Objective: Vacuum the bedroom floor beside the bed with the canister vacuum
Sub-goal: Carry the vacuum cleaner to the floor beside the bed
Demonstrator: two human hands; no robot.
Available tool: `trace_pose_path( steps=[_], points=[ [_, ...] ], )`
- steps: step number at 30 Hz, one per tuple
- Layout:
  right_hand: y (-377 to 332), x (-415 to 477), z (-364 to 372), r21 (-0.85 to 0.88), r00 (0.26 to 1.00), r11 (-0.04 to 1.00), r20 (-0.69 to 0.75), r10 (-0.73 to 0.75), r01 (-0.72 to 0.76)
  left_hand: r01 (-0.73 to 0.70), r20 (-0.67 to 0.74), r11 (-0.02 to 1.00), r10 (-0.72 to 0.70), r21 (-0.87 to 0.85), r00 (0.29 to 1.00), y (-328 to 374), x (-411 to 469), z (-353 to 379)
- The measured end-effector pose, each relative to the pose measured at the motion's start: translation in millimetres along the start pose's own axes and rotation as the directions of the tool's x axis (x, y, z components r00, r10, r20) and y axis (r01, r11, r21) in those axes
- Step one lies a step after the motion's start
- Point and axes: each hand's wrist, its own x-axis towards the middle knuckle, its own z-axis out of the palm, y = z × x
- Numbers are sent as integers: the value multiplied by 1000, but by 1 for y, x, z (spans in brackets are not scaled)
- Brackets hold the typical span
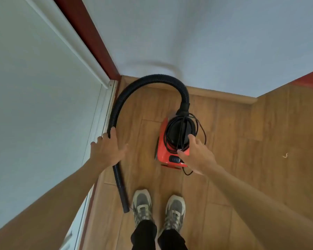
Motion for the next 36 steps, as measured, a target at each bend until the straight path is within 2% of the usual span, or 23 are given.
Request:
trace_pose_path(
  steps=[7,14,16,19,22,26,30,33,36],
  points=[
    [6,63,40,46,996,997,-58,61,-58,23,8,999,-23,-48,1000,-19,72,36],
    [10,103,72,197,960,979,-264,97,-45,48,-16,994,-50,-97,999,-27,131,62],
    [9,110,79,276,931,960,-338,136,-41,49,-34,991,-54,-123,998,-29,144,68],
    [7,120,87,391,903,919,-376,206,-47,64,-47,981,-74,-183,996,-29,160,72],
    [4,129,92,486,869,873,-415,270,-39,58,-62,936,-84,-346,995,-31,179,76],
    [9,139,97,579,820,815,-469,327,6,52,-77,818,-117,-572,990,-32,198,82],
    [13,144,105,630,792,775,-495,358,43,69,-76,775,-150,-629,986,-32,209,90],
    [13,144,111,687,780,724,-485,396,59,75,-77,781,-156,-620,985,-33,211,95],
    [14,142,114,718,773,689,-489,404,94,65,-148,802,-188,-593,971,-29,209,95]
  ],
)
